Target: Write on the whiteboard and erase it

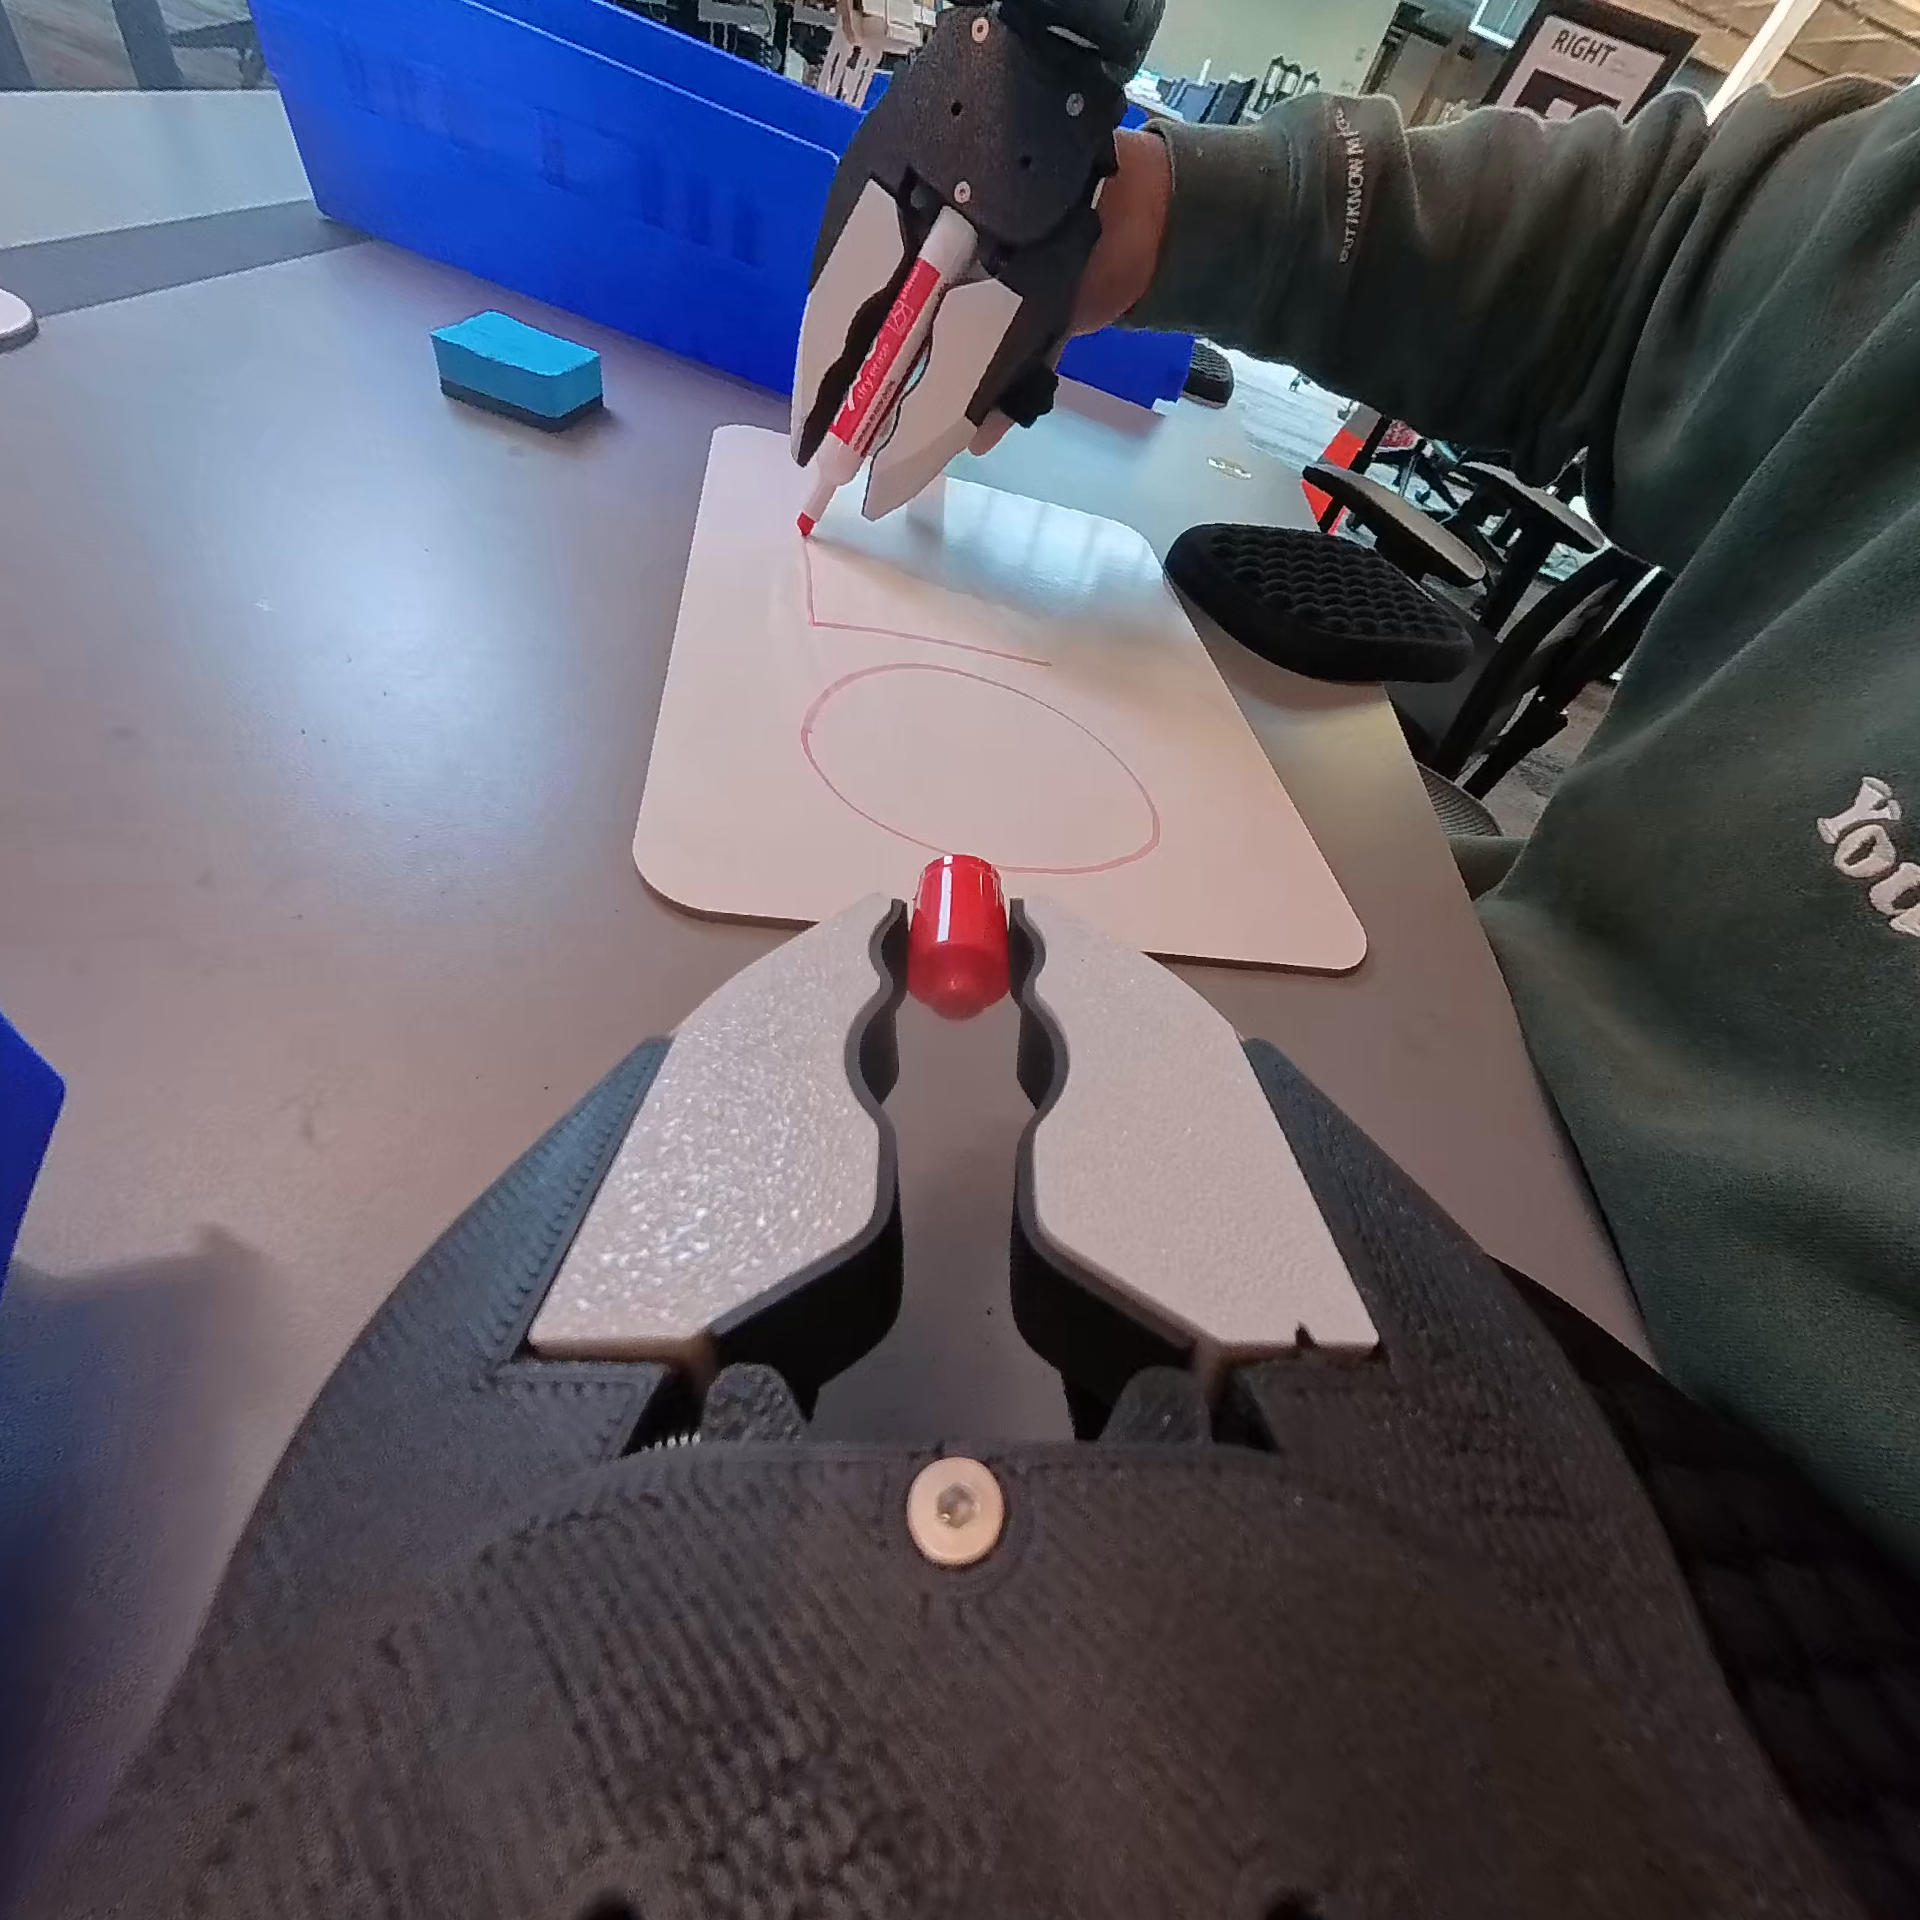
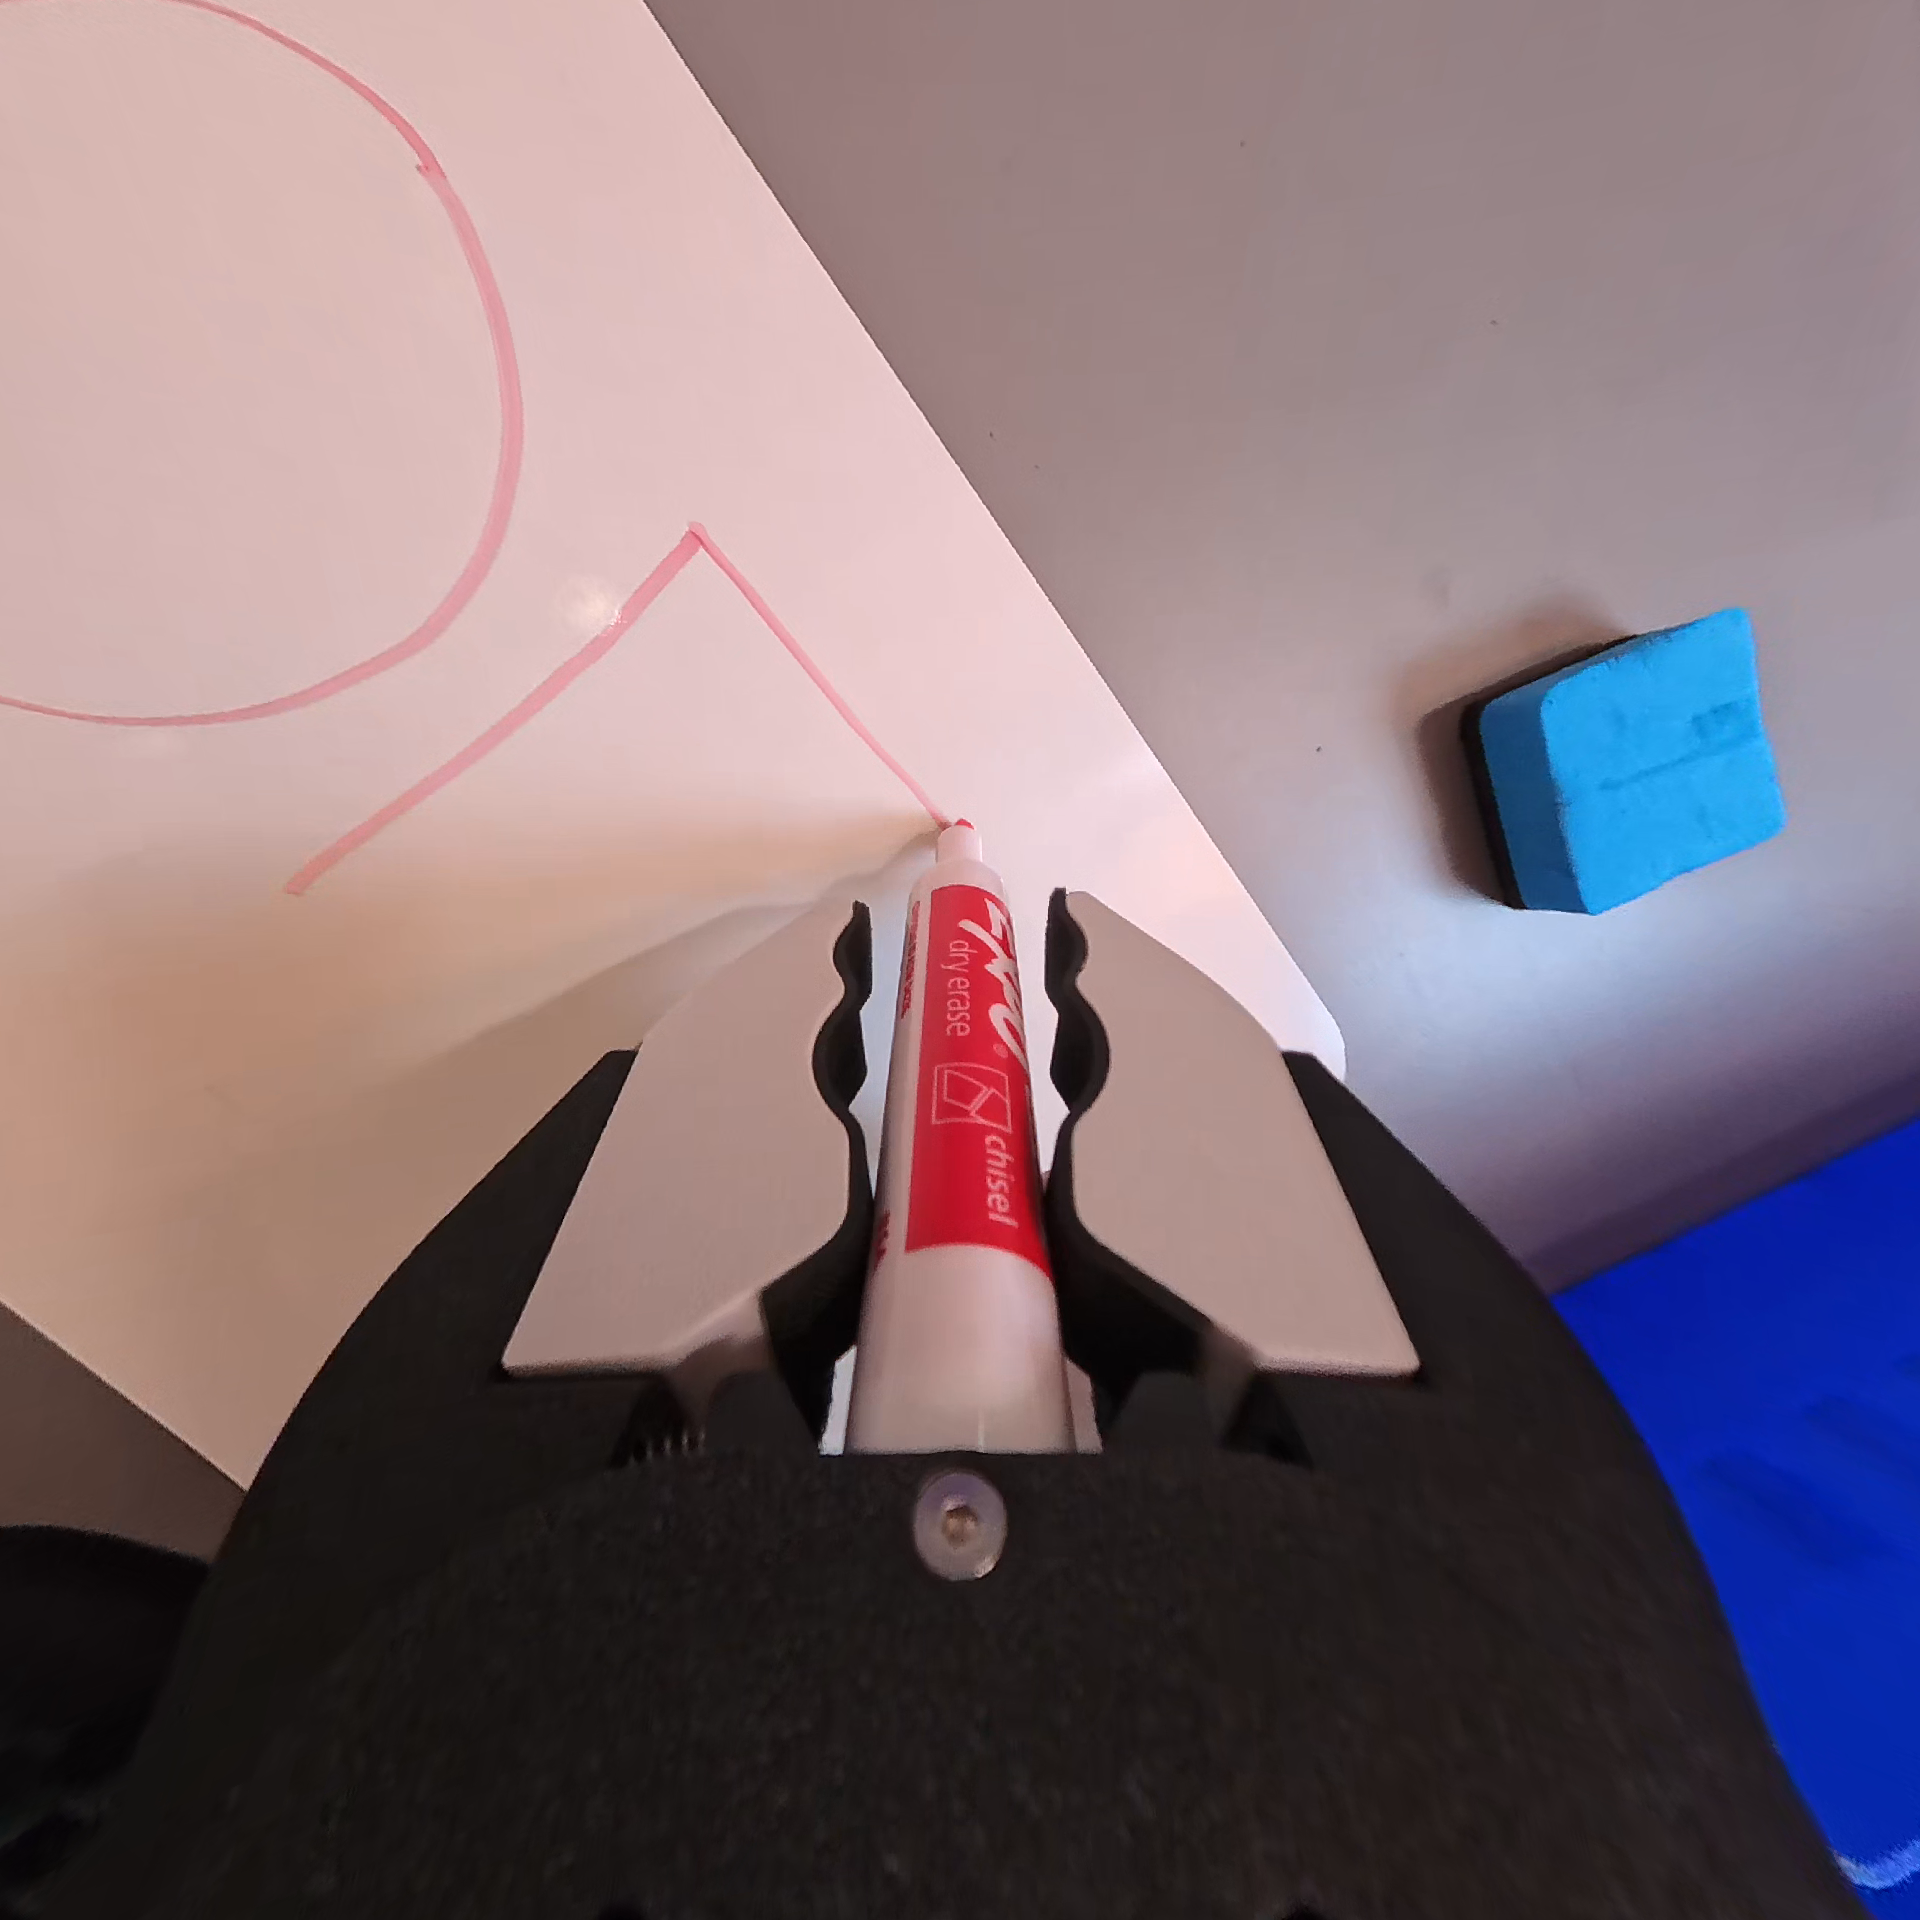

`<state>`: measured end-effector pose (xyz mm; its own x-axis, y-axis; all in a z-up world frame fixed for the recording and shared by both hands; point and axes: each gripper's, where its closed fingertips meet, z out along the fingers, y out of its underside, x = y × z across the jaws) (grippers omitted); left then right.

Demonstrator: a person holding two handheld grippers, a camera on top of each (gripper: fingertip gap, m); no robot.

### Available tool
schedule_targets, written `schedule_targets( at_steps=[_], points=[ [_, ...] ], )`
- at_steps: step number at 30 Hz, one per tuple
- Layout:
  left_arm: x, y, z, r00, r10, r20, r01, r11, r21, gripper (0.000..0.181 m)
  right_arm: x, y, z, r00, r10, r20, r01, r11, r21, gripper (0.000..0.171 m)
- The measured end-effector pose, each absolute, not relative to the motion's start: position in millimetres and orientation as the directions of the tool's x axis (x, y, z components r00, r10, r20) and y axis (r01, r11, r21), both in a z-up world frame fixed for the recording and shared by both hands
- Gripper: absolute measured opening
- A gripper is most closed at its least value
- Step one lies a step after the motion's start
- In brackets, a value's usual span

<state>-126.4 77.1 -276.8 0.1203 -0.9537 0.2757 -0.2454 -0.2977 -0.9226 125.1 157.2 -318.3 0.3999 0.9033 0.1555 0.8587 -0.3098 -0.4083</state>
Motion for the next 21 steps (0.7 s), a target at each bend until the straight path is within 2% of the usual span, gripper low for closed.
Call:
schedule_targets(
  at_steps=[21],
  points=[
    [-126.2, 76.5, -277.4, 0.12, -0.955, 0.271, -0.252, -0.293, -0.922, 0.018, 138.4, 120.4, -318.6, 0.407, 0.902, 0.143, 0.86, -0.327, -0.391, 0.033]
  ],
)
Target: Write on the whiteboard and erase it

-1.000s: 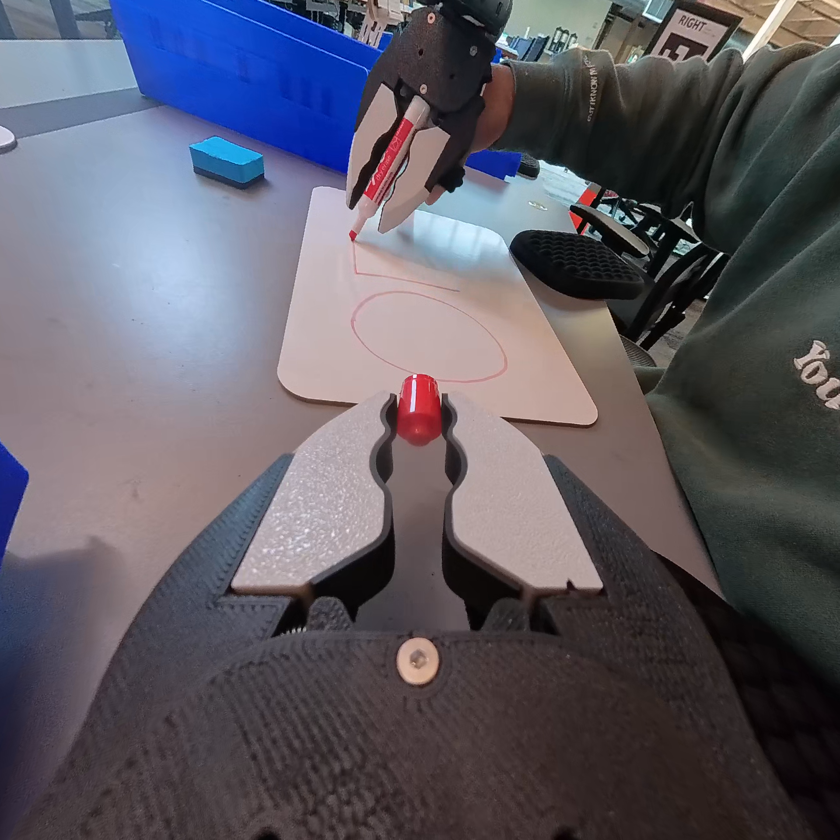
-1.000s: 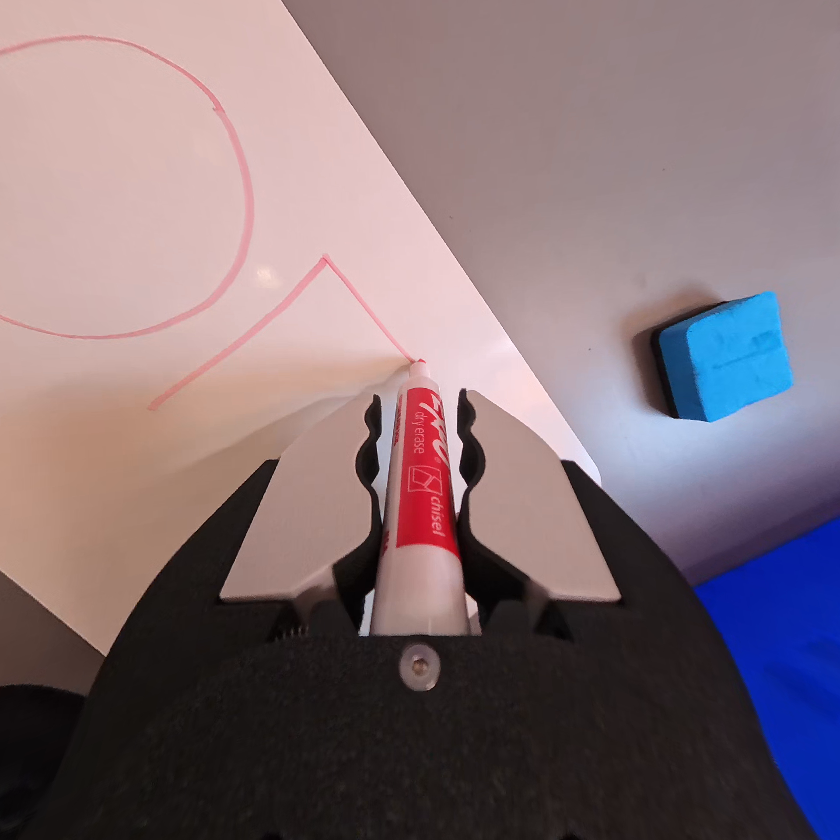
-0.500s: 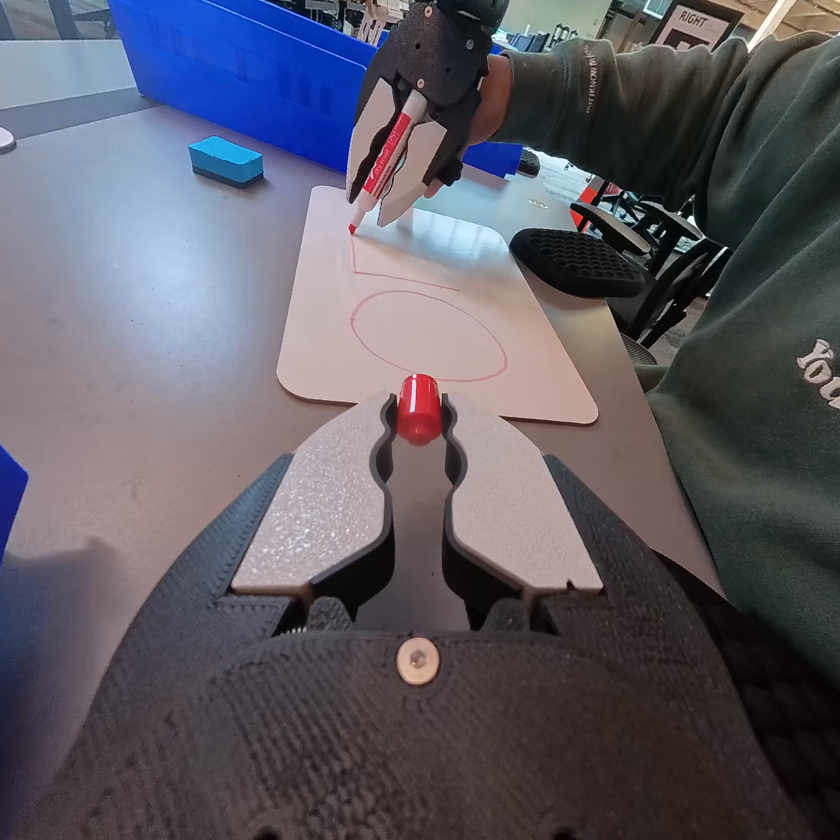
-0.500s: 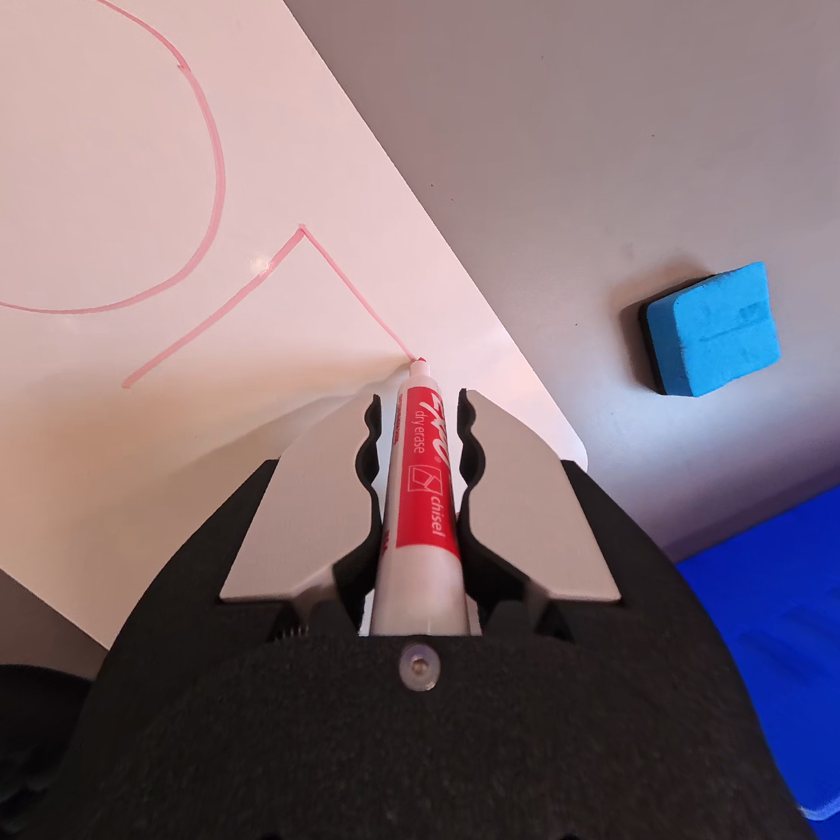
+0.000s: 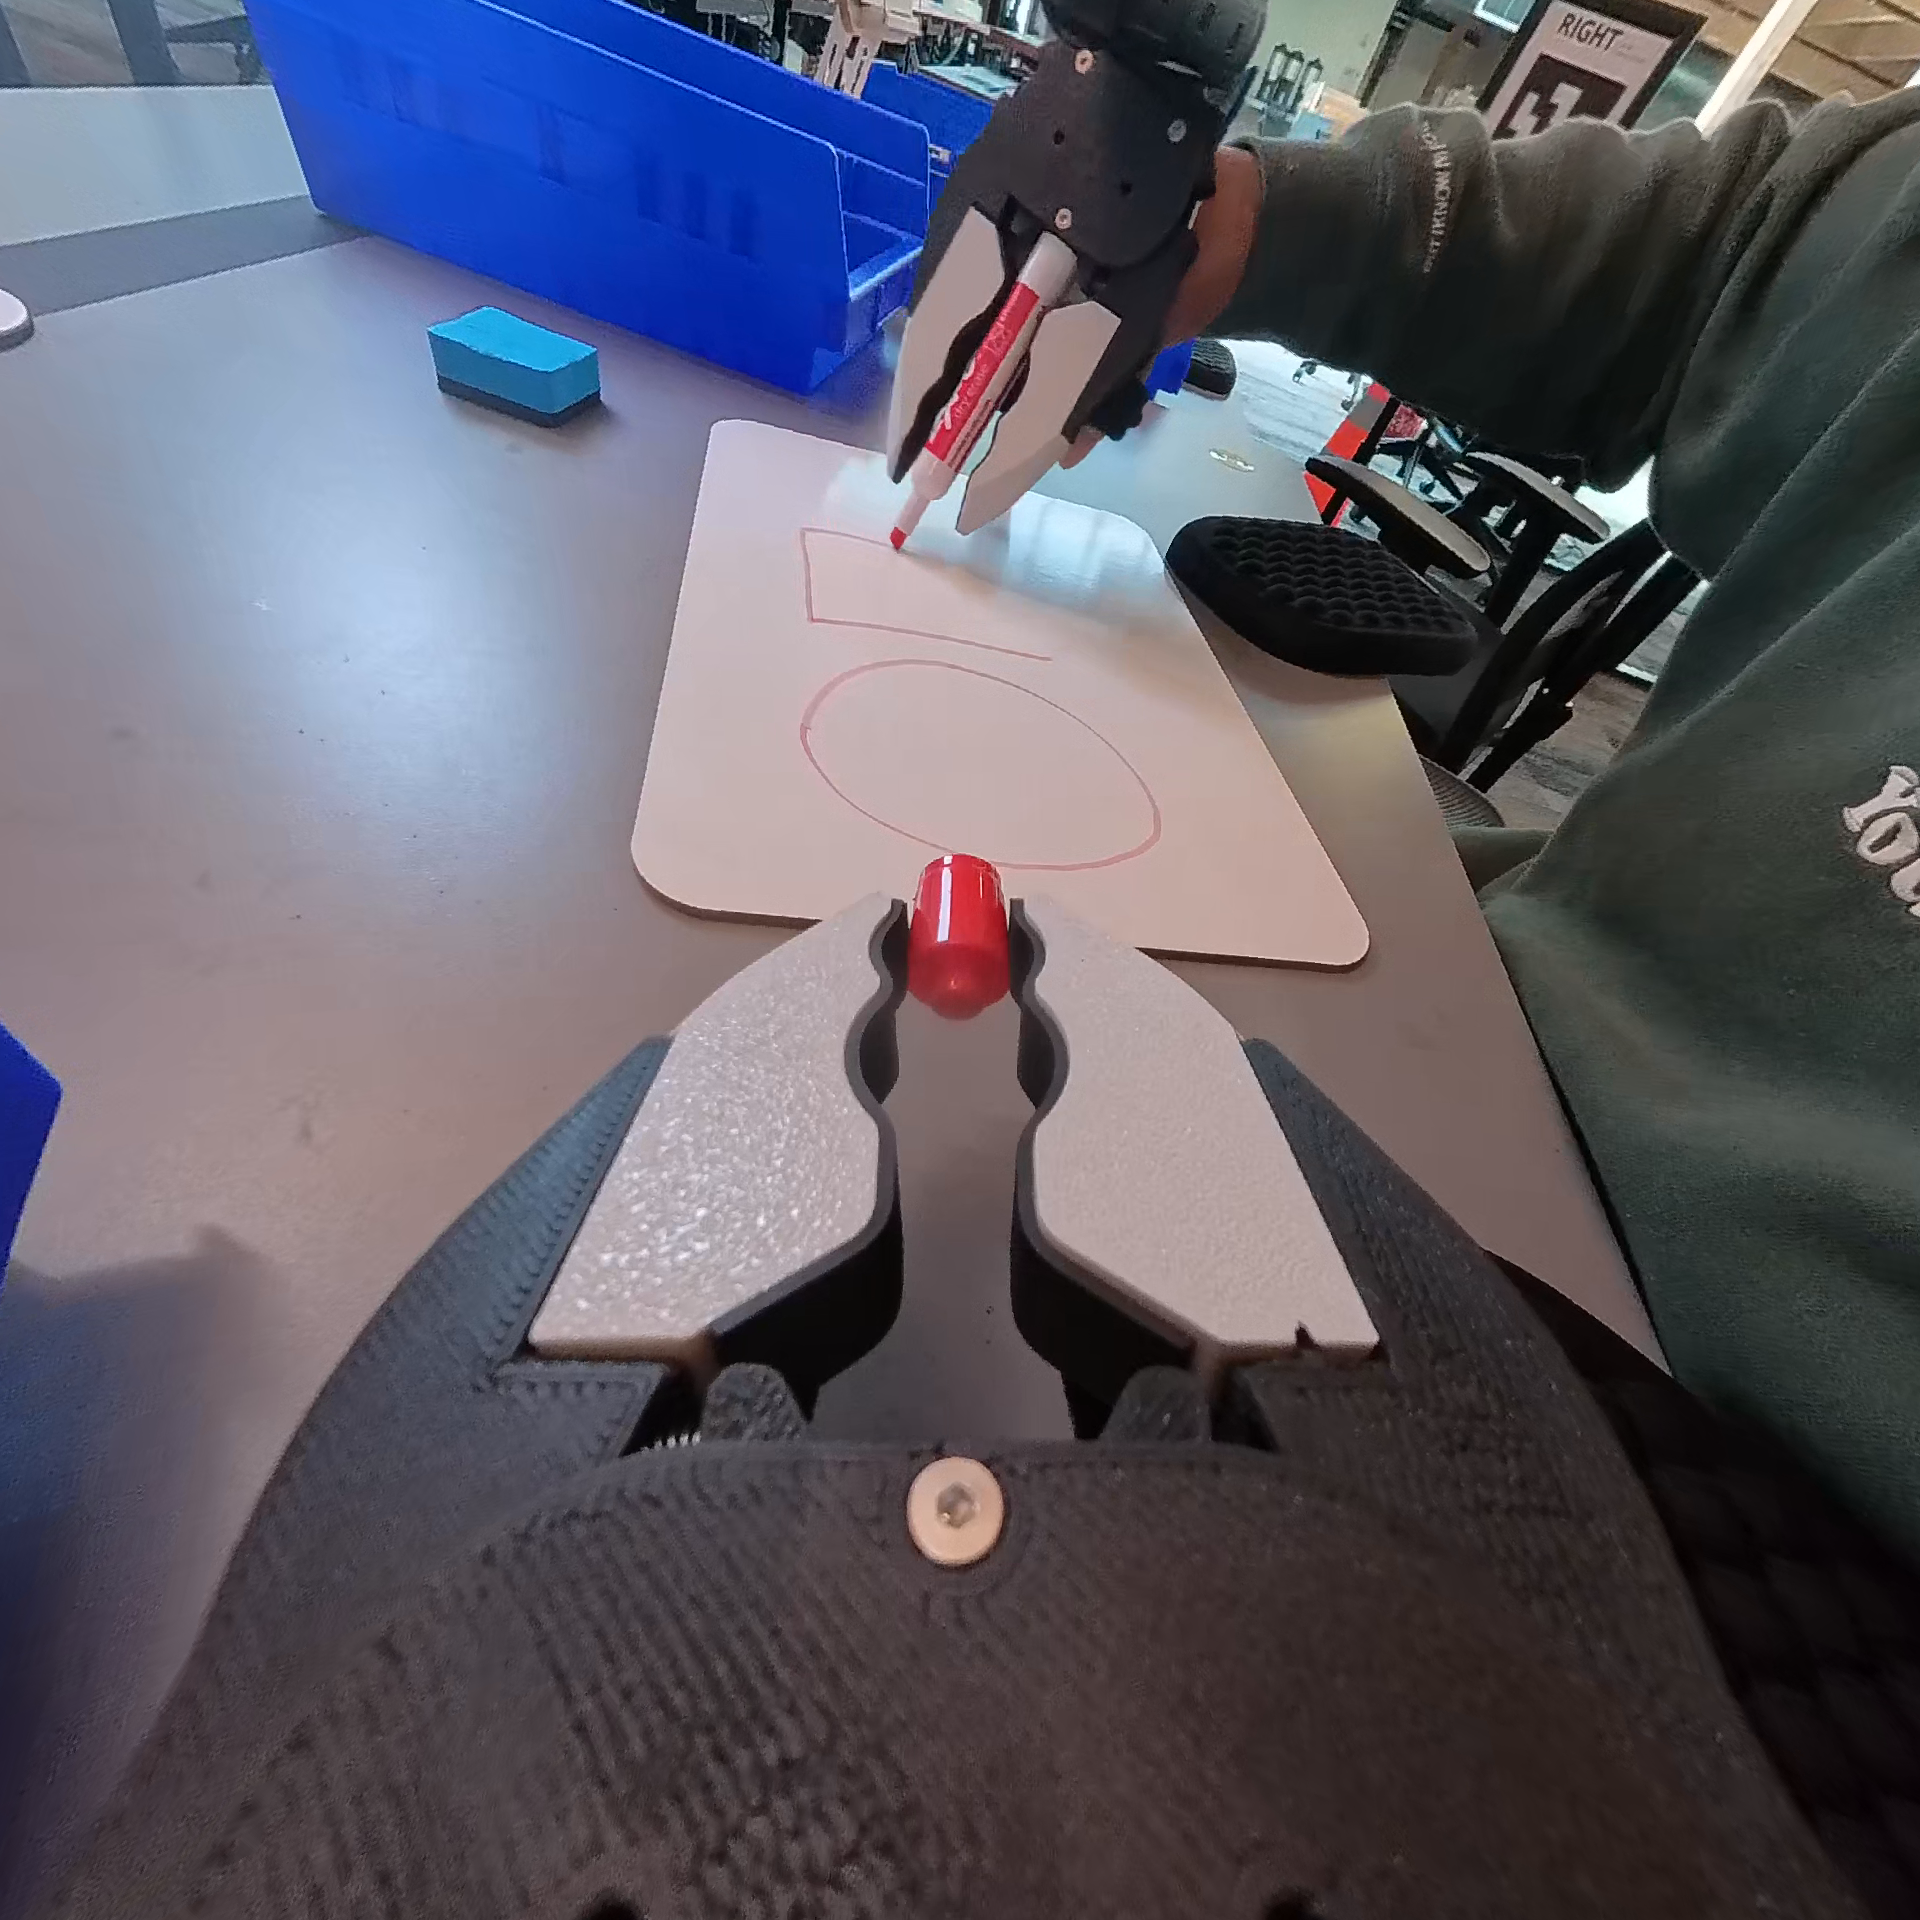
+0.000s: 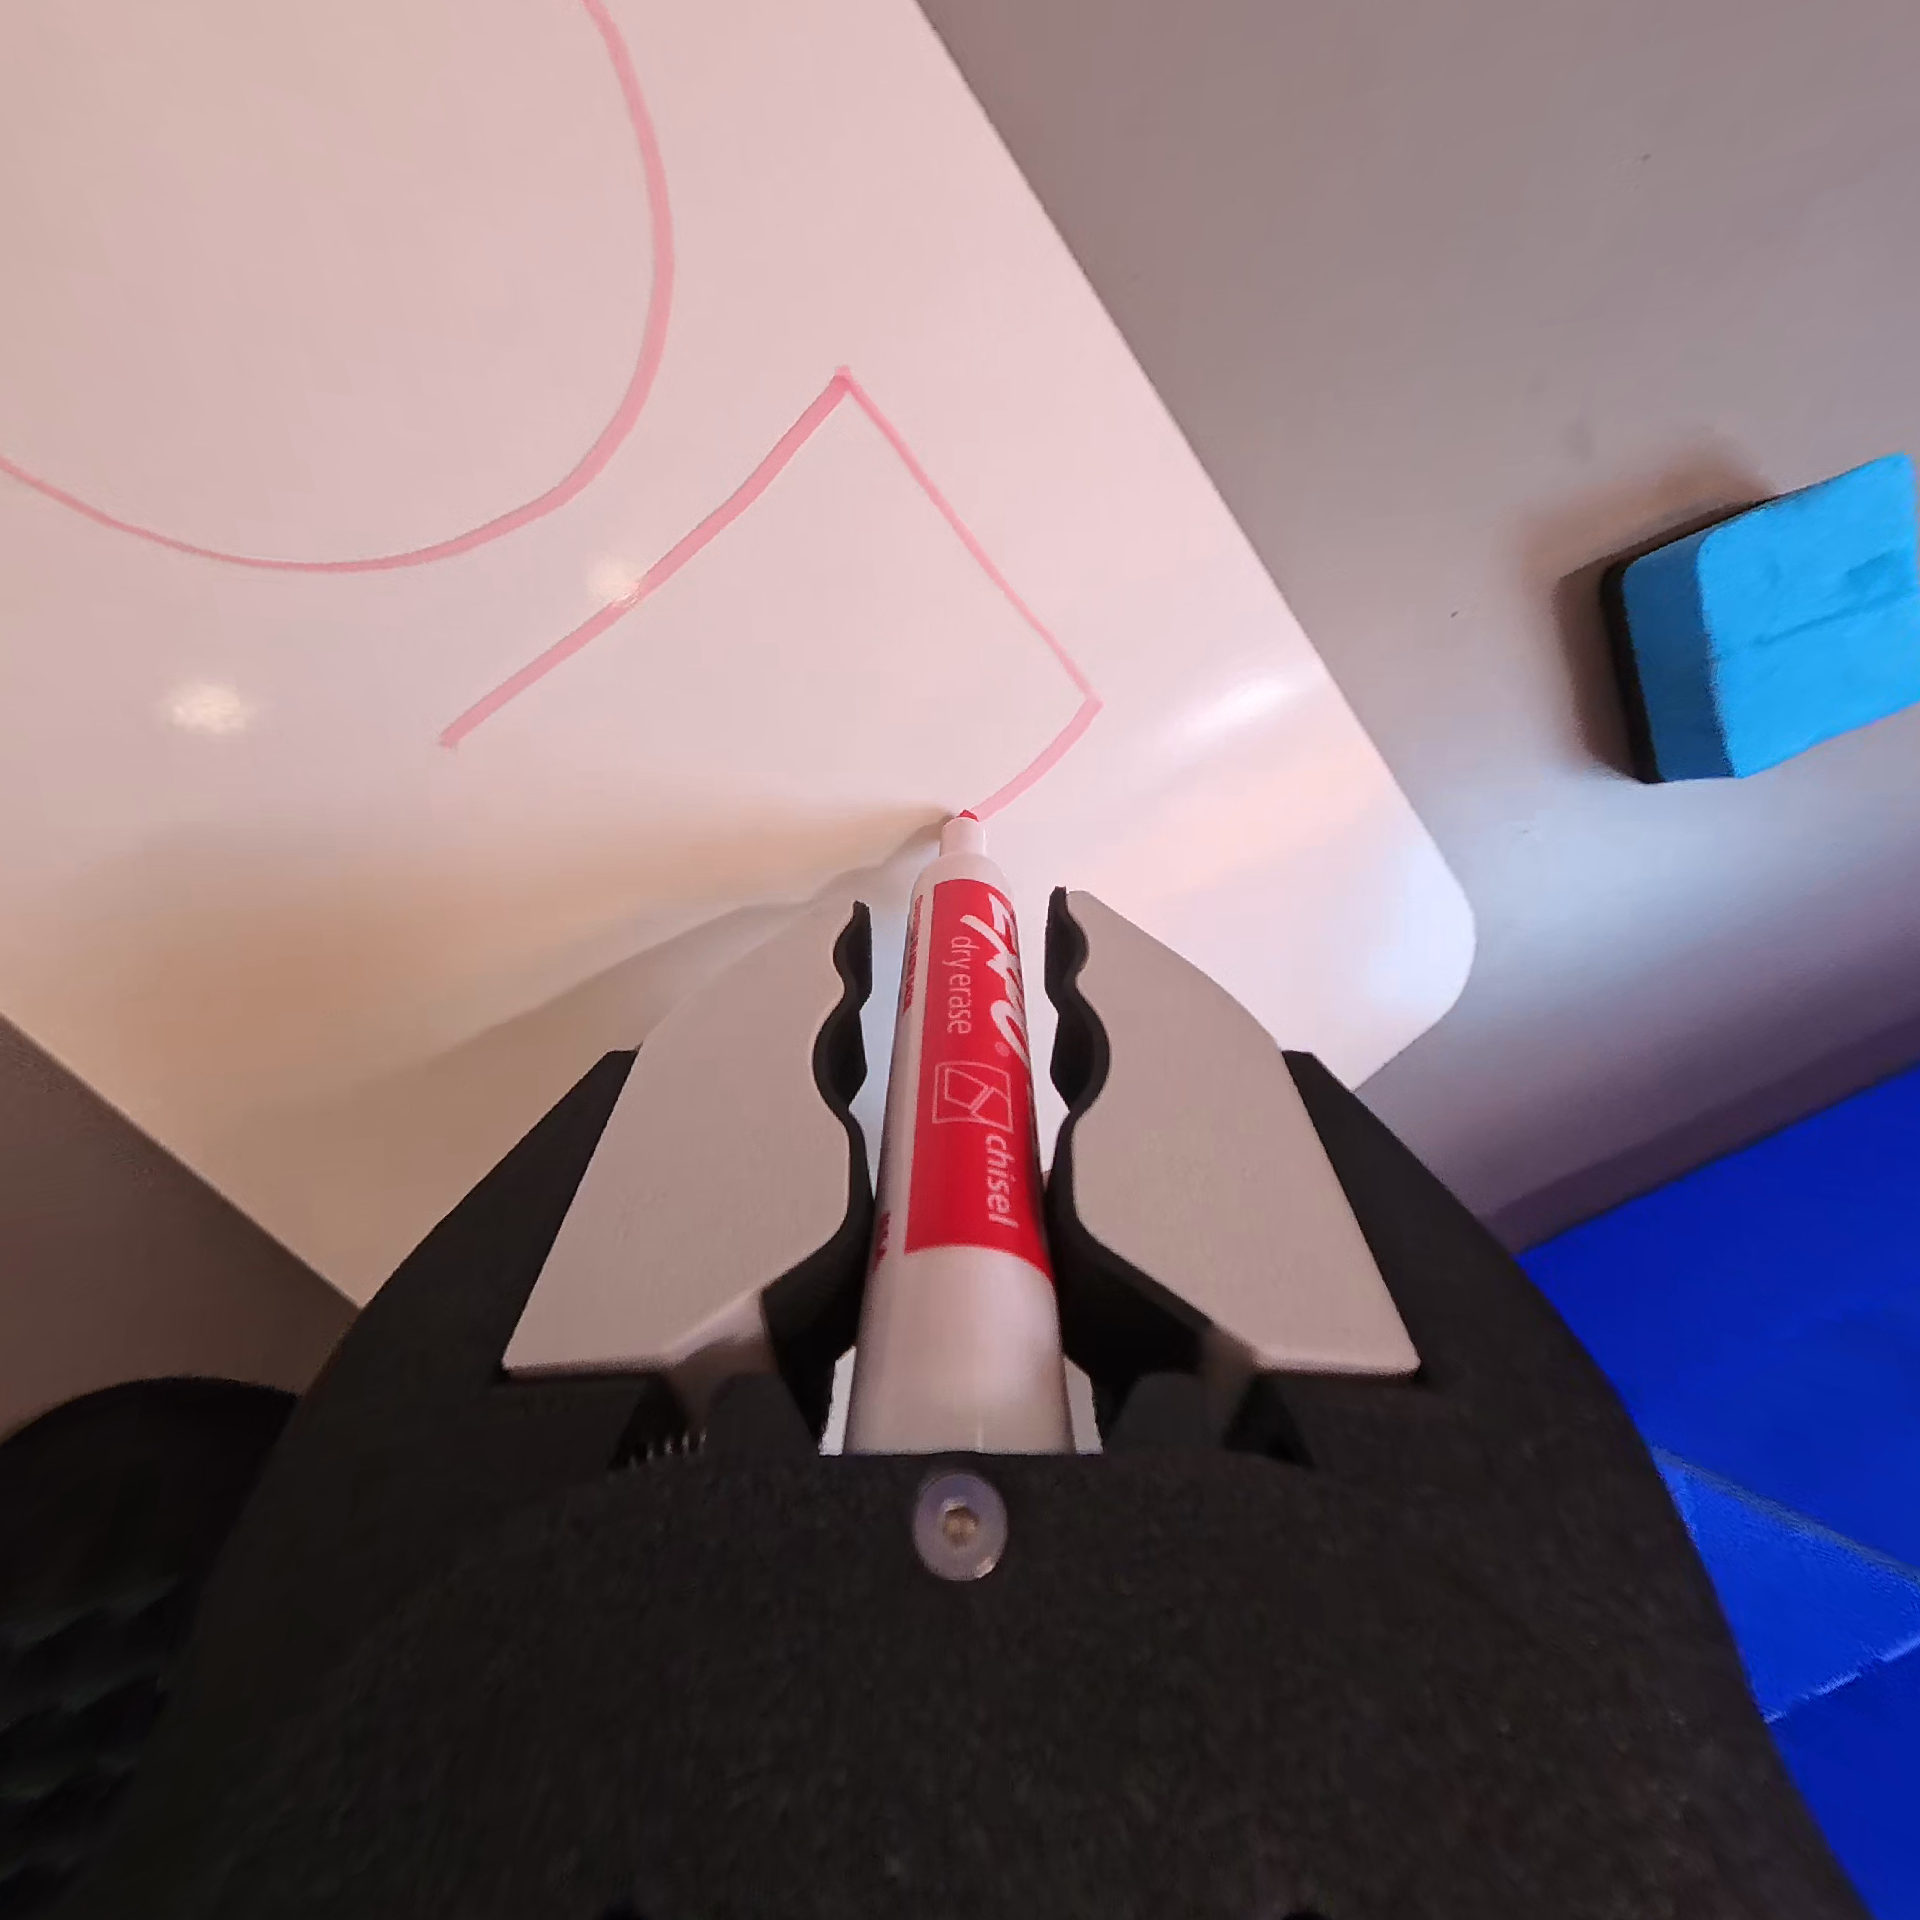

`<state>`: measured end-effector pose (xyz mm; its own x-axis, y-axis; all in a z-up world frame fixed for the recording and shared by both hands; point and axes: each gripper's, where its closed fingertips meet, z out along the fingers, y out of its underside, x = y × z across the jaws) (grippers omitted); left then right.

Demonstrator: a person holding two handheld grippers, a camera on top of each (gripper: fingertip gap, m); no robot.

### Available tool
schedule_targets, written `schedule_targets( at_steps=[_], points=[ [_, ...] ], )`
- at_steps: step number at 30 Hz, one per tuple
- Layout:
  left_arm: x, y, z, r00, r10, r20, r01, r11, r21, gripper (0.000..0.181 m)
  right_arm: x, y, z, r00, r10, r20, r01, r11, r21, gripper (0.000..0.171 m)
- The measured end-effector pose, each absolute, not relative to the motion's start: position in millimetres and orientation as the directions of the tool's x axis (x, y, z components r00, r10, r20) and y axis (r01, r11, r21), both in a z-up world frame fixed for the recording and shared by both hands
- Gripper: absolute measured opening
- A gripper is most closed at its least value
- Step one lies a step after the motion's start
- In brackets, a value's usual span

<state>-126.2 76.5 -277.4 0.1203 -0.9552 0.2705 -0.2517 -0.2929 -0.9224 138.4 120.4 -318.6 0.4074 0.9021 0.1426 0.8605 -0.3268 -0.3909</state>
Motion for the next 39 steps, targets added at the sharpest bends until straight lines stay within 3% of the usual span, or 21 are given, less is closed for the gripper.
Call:
schedule_targets(
  at_steps=[16, 27, 34, 39],
  points=[
    [-124.4, 75.0, -278.8, 0.123, -0.959, 0.256, -0.264, -0.28, -0.923, 0.018, 154.2, 67.0, -318.0, 0.42, 0.897, 0.134, 0.862, -0.349, -0.368, 0.033],
    [-124.1, 74.5, -278.0, 0.119, -0.957, 0.263, -0.259, -0.286, -0.923, 0.018, 88.0, 52.5, -317.6, 0.28, 0.954, 0.105, 0.878, -0.211, -0.429, 0.033],
    [-124.2, 74.5, -278.1, 0.116, -0.956, 0.27, -0.258, -0.292, -0.921, 0.018, 152.7, 103.8, -302.7, 0.485, 0.863, 0.142, 0.801, -0.373, -0.468, 0.033],
    [-125.4, 77.7, -277.8, 0.126, -0.951, 0.281, -0.25, -0.305, -0.919, 0.018, 158.5, 115.0, -315.0, 0.498, 0.858, 0.13, 0.793, -0.389, -0.468, 0.033]
  ],
)
